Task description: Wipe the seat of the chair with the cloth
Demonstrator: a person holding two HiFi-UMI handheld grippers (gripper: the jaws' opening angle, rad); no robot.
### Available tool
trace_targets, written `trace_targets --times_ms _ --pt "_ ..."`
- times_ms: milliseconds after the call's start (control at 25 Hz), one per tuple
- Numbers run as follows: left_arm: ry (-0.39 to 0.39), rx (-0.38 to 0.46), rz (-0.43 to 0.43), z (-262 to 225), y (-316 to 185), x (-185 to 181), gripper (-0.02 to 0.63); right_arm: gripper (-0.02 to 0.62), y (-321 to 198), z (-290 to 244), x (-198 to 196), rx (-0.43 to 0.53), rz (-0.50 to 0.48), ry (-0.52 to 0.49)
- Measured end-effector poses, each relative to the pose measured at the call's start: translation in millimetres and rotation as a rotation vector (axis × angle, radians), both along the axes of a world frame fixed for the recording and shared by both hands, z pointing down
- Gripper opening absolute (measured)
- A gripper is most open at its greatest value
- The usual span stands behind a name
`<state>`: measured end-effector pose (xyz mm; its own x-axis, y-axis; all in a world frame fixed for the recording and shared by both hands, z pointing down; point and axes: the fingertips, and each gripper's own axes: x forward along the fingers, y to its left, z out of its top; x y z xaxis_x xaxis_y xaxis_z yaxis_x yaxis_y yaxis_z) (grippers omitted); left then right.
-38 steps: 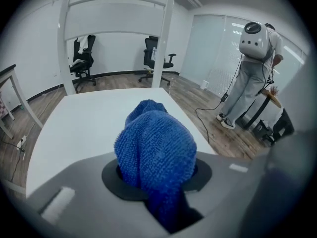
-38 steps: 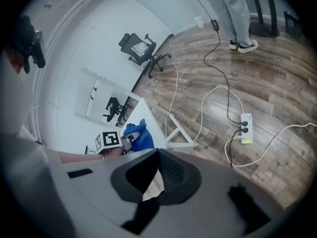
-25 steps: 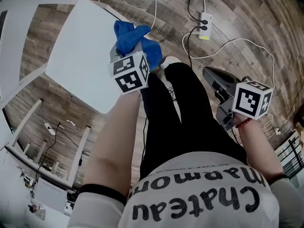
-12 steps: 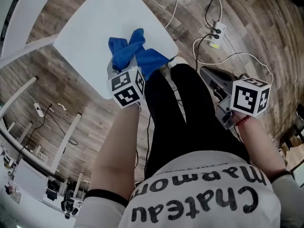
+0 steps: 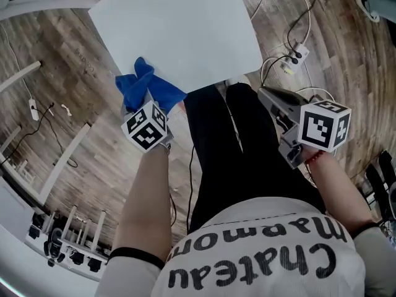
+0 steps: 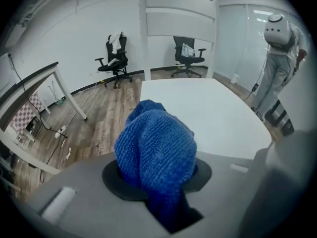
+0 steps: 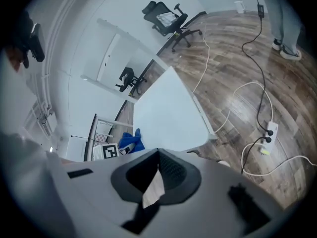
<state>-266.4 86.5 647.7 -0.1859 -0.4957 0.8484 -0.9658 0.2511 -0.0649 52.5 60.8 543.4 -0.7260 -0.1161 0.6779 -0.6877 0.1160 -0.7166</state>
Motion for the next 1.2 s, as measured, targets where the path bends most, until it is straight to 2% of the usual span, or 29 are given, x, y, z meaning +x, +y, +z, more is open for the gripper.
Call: trace_targets --times_ms 80,280,360,560,840,1080,1200 --pt "-0.016 0.007 0.029 4.0 -3.0 2.9 0.127 0.012 2.8 2.3 -6.0 -0.004 -0.013 0.002" --pt "-0.001 0.048 -0.083 5.7 -6.9 13.5 0.121 0.012 12.2 5.3 -2.3 -0.014 -0.007 0.009" --pt "0.004 0.054 -0.088 5.8 -7.2 22.0 0.123 0.012 15.5 5.2 4.2 -0.013 0.005 0.012" --pt "-0.014 0.029 -0.031 6.0 -16.2 51.6 0.124 0.012 16.3 6.1 29.4 -0.008 0.057 0.015" --pt "0.053 0.037 0.080 6.4 -42.3 123.6 0.126 0.012 19.2 5.0 71.8 -0.002 0.157 0.008" --pt "0.079 0.036 0.045 5.1 -55.2 166.0 0.127 0.012 25.3 8.1 116.5 -0.005 0.234 0.009" --pt "0.095 0.034 0.129 4.9 -63.7 196.2 0.126 0.012 32.3 11.0 133.5 -0.010 0.288 0.005"
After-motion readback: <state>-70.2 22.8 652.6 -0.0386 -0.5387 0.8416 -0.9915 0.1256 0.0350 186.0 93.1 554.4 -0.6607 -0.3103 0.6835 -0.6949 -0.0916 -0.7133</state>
